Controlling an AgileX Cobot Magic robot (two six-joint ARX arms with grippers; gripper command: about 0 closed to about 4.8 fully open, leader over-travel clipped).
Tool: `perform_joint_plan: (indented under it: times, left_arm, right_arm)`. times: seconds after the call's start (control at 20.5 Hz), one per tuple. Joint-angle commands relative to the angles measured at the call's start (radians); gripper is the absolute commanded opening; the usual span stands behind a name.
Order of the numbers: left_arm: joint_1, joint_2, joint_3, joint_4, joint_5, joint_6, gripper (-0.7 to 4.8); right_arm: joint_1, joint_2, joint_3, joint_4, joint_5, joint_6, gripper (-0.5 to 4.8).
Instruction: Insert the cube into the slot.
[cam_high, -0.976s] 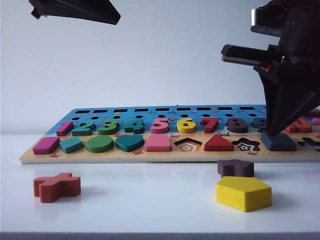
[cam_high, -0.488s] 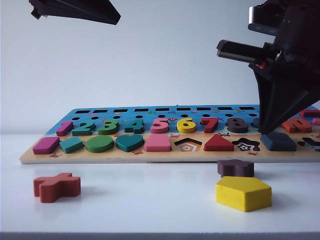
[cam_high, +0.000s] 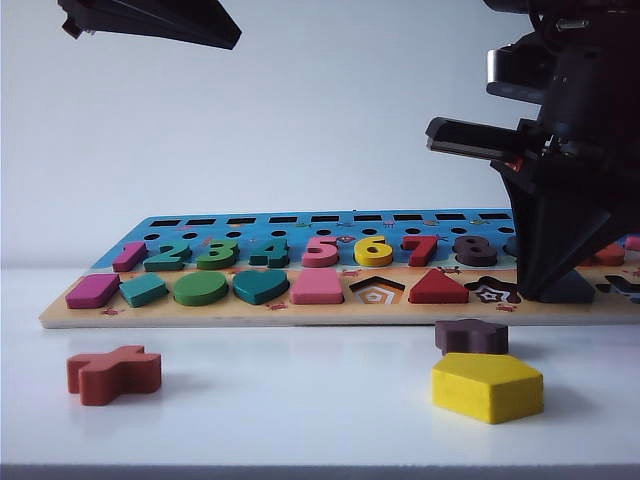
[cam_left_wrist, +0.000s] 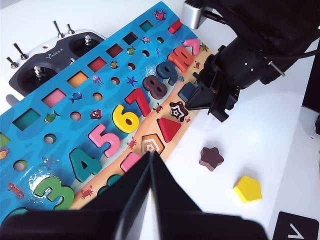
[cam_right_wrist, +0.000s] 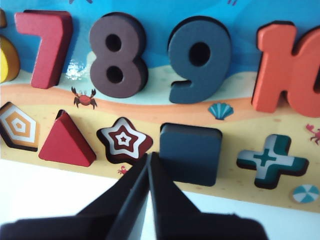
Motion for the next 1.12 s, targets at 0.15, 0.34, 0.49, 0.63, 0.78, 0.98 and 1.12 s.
perform_joint_plan:
  times: [0.15, 0.34, 0.49, 0.63, 0.78, 0.98, 1.12]
  left_arm:
    - [-0.001, -0.002, 0.004, 0.011, 0.008, 0.004, 0.10]
    - [-0.001, -0.002, 0.004, 0.011, 0.008, 0.004, 0.10]
    - [-0.001, -0.002, 0.004, 0.011, 0.008, 0.004, 0.10]
    - [-0.001, -0.002, 0.004, 0.011, 0.008, 0.004, 0.10]
    - [-0.001, -0.002, 0.004, 0.011, 0.008, 0.004, 0.10]
    - [0.002, -0.017, 0.004, 0.012, 0.002, 0.005, 0.10]
    - [0.011, -0.035, 0.004, 0.014, -0.009, 0.006, 0.10]
  right_arm:
    - [0.002, -0.048, 0.005, 0.036, -0.054, 0.000, -0.09]
    - [0.002, -0.111, 0.025, 0.040, -0.060, 0.000, -0.09]
    - [0.002, -0.172, 0.047, -0.005, -0.060, -0.016, -0.08]
    - [0.021, -0.291, 0.051, -0.038, -0.034, -0.093, -0.08]
    - [0.062, -0.447, 0.051, 0.008, 0.050, -0.246, -0.09]
    - [0.063, -0.574, 0.049, 0.014, 0.068, -0.317, -0.09]
    - [0.064, -0.621, 0.035, 0.014, 0.068, -0.343, -0.09]
